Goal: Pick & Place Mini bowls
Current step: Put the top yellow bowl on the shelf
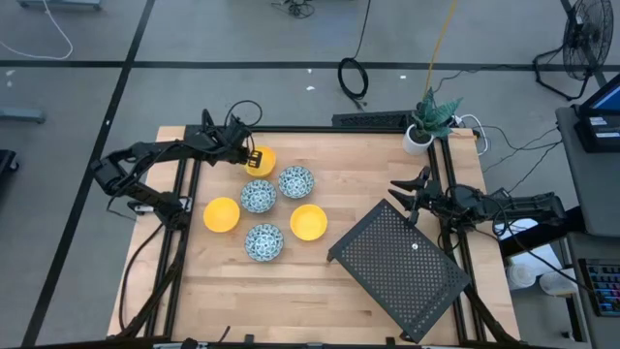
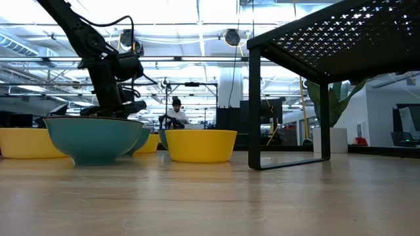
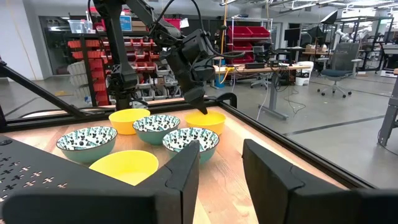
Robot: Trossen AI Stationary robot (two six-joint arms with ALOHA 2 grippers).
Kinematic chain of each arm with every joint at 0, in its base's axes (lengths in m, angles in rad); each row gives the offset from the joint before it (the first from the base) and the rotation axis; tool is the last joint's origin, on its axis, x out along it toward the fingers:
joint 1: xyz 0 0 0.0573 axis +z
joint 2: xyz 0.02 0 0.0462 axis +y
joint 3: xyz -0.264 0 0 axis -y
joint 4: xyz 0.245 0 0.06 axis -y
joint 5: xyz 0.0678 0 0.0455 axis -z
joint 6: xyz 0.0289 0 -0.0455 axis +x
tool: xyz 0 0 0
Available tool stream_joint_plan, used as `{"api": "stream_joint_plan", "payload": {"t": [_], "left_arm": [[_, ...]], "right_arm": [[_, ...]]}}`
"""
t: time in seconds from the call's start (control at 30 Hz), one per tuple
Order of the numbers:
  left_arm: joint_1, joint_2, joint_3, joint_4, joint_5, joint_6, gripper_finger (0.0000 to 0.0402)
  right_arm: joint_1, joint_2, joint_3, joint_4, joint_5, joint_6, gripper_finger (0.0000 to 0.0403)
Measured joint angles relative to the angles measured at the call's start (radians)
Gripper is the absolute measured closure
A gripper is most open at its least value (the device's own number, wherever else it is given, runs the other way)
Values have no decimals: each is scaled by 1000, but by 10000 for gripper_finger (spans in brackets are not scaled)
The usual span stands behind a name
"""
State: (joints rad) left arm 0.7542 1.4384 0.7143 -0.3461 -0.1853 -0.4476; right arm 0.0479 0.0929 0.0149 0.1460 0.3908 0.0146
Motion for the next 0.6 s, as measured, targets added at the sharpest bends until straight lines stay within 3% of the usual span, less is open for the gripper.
{"api": "stream_joint_plan", "payload": {"t": [0.1,0.33,0.6], "left_arm": [[-21,0,0,38,-56,46,391],[-74,-23,0,205,-130,118,397],[-161,-137,0,296,-203,188,399]], "right_arm": [[0,0,0,0,0,0,293],[0,0,0,0,0,0,293],[0,0,0,0,0,0,293]]}}
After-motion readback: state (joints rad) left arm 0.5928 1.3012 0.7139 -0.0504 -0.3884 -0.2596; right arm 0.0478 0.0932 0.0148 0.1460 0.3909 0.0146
